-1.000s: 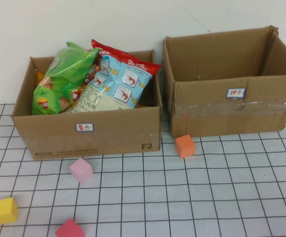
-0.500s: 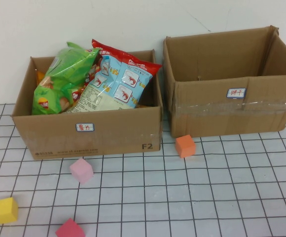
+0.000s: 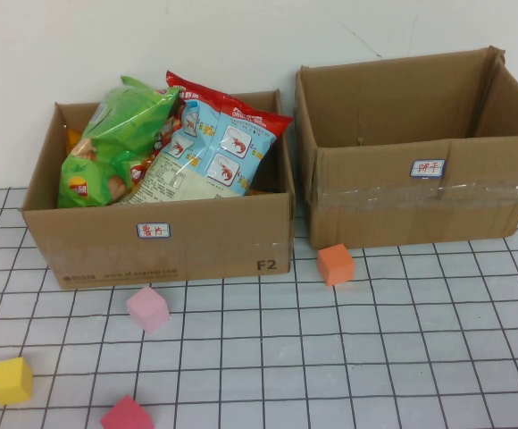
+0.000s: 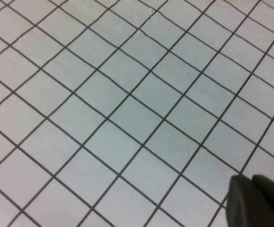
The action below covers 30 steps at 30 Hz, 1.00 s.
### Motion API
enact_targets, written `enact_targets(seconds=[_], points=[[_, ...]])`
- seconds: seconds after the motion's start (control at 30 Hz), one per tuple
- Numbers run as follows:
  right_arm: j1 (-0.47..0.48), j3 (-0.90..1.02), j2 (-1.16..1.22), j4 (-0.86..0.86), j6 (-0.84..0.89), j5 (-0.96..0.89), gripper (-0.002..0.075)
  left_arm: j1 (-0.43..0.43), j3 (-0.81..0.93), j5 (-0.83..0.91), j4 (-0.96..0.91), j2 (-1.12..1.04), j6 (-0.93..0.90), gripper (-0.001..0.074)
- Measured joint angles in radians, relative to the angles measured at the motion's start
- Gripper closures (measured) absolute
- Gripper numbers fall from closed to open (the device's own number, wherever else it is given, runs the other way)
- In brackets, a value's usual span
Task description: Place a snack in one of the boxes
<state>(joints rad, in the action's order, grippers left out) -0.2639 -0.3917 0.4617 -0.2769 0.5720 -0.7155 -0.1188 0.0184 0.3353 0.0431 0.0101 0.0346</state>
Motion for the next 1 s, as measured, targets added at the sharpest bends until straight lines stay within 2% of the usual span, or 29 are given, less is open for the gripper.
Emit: enact_targets(seconds=[0.77, 0.87, 1.0], points=[[0.002, 0.000, -0.041, 0.000, 0.000, -0.002, 0.0724, -0.008, 0.000, 0.000, 0.000, 0.000, 0.004, 0.0736], [0.039, 0.005, -0.135, 0.021, 0.000, 0.022, 0.0724, -0.008, 0.000, 0.000, 0.000, 0.000, 0.005, 0.0736], [0.126, 0.067, -0.252, 0.056, -0.011, 0.164, 0.0724, -0.008, 0.000, 0.000, 0.000, 0.000, 0.005, 0.0736]])
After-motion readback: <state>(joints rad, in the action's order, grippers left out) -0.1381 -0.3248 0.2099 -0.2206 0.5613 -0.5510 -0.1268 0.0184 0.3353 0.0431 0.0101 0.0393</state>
